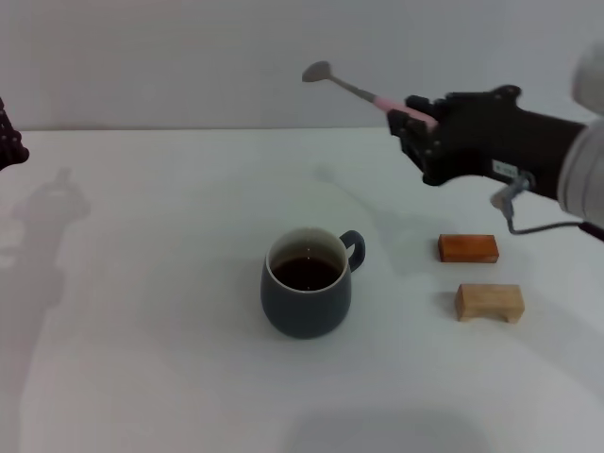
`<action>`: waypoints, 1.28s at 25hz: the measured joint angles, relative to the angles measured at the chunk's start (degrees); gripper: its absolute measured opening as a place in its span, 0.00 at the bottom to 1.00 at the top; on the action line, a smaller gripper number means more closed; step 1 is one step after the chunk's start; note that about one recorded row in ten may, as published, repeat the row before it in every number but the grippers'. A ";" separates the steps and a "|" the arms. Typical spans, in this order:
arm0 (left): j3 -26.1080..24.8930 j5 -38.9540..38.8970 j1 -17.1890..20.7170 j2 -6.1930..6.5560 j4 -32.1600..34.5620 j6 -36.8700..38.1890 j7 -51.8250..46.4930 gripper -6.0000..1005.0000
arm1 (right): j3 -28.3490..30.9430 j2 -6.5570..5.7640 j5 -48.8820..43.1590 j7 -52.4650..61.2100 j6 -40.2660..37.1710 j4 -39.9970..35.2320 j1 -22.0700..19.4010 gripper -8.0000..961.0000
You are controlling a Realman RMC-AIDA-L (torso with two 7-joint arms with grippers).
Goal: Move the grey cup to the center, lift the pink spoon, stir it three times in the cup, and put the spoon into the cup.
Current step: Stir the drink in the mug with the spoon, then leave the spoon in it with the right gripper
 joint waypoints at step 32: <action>-1.40 -0.01 -1.04 -0.35 0.00 -0.16 0.00 0.00 | 15.13 -0.30 -2.71 16.46 45.52 -16.44 40.30 0.17</action>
